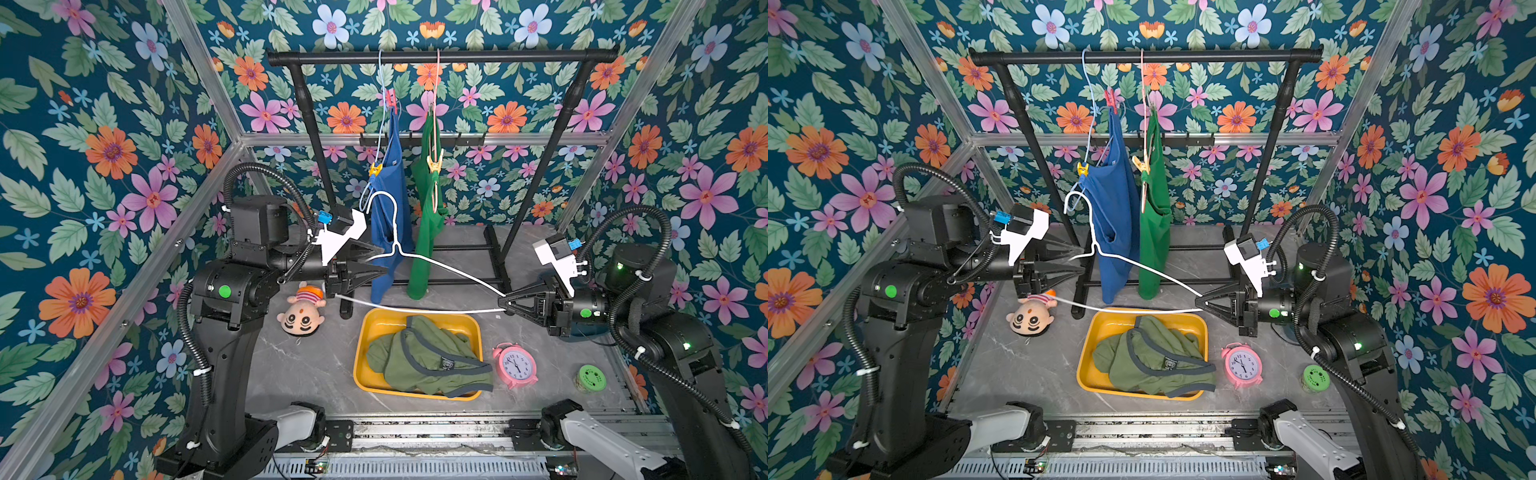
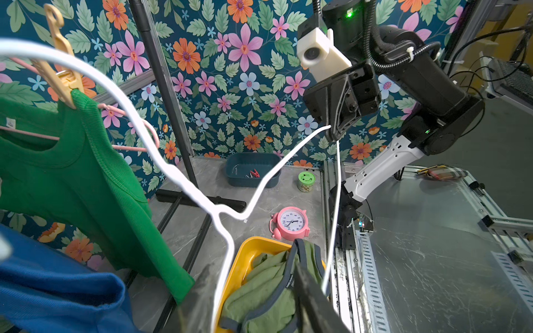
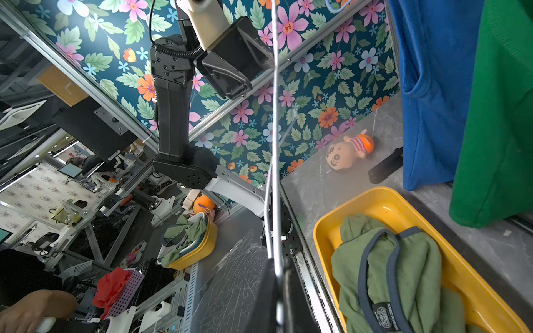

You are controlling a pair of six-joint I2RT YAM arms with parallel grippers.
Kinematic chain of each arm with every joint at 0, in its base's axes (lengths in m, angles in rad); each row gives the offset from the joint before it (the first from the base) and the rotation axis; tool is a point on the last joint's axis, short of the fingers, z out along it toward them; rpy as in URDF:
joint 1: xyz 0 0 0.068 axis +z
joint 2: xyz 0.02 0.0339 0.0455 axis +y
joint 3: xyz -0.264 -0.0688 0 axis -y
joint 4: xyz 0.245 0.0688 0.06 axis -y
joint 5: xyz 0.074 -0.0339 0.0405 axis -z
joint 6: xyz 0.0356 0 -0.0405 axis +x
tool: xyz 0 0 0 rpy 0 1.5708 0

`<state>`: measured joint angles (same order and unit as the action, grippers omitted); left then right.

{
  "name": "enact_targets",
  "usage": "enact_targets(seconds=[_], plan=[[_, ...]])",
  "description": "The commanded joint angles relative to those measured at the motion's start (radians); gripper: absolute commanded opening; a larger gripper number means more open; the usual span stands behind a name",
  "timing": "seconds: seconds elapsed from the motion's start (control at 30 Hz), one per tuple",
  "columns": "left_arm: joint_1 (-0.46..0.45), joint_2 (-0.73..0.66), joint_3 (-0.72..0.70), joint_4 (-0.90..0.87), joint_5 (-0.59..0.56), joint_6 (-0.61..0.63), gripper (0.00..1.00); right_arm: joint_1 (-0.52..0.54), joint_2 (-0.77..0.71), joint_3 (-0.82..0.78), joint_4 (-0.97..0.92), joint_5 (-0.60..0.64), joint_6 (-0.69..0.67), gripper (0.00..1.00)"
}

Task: Remove the clothespins securing tank tops to the hanger
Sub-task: Place the hanger on the clothesline.

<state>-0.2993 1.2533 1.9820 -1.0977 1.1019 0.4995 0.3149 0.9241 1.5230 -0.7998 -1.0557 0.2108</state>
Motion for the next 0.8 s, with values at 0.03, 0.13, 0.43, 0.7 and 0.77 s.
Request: enact_targets(seconds=[0.03,0.13,0.43,0.7,0.77], plan=[[0.0,-0.001,-0.01,0.034,-0.036,0.014,0.62,0.001,-0.007,0.046,-0.061,0.013,-0.047,0.0],[0.001,-0.008,-0.016,0.053,-0.088,0.011,0.67,0.0,-0.009,0.096,-0.148,0.066,-0.089,0.0],[0.003,-0.027,-0.002,0.038,-0.216,0.028,0.69,0.0,-0.037,0.263,-0.374,0.262,-0.167,0.0],[0.003,-0.031,0.061,0.049,-0.269,-0.002,0.73,0.002,-0.017,0.416,-0.569,0.587,-0.19,0.0],[0.004,-0.028,0.057,0.051,-0.263,-0.005,0.74,0.002,-0.029,0.423,-0.598,0.643,-0.173,0.0]])
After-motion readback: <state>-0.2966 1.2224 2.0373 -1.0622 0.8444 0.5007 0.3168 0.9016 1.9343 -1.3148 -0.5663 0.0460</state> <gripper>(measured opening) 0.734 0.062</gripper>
